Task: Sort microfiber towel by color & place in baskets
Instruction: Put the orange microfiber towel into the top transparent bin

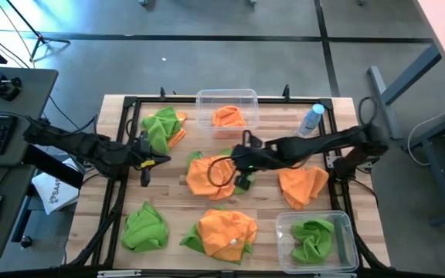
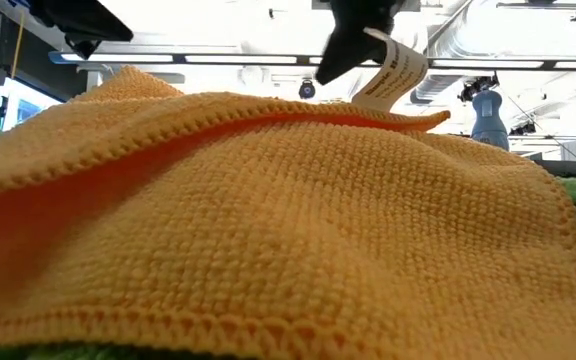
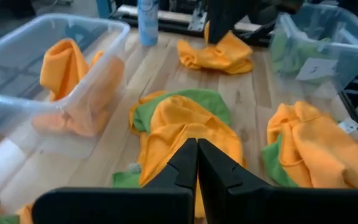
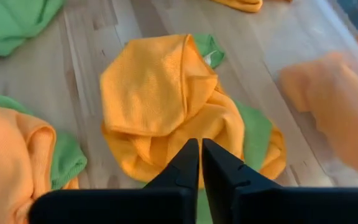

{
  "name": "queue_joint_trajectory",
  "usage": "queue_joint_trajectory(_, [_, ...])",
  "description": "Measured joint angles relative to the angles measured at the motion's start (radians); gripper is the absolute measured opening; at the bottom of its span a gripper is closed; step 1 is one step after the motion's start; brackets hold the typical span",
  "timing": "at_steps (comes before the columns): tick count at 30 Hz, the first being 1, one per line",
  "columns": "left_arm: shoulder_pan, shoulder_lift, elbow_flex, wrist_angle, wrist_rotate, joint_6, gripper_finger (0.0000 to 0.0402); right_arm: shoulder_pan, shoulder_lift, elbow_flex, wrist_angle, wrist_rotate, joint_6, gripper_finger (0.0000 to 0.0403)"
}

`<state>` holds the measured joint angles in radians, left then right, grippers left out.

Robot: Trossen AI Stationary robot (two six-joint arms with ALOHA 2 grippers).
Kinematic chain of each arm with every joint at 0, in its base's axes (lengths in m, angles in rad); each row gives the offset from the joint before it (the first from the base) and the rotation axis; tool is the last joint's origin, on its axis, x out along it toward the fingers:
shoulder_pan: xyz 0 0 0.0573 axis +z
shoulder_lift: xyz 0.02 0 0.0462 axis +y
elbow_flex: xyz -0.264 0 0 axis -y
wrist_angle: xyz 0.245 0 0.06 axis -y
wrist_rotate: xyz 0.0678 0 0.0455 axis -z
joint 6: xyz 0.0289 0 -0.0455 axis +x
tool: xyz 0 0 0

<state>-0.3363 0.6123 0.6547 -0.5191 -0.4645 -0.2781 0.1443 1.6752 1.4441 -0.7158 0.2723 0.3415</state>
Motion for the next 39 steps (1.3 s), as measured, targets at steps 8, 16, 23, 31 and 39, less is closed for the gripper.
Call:
queue_joint_trajectory(8, [0.0, -0.08, -0.041, -0.02, 0.039, 0.064, 0.0, 0.0, 0.246, 0.24, -0.028, -0.014, -0.097, 0.0106])
queue_joint_trajectory(16, [0.0, -0.132, -0.041, -0.068, 0.078, 0.064, 0.0, 0.0, 0.443, 0.38, -0.027, -0.016, -0.193, 0.0155])
queue_joint_trajectory(23, [0.0, -0.16, -0.041, -0.069, 0.134, 0.064, 0.0, -0.025, 0.562, 0.436, -0.027, -0.049, -0.185, 0.0157])
queue_joint_trajectory(31, [0.0, -0.165, -0.041, -0.099, 0.141, 0.063, 0.0, -0.047, 0.619, 0.437, -0.039, -0.053, -0.121, 0.0152])
queue_joint_trajectory(39, [0.0, -0.165, -0.041, -0.098, 0.145, 0.044, 0.0, -0.047, 0.627, 0.437, -0.052, -0.053, -0.115, 0.0029])
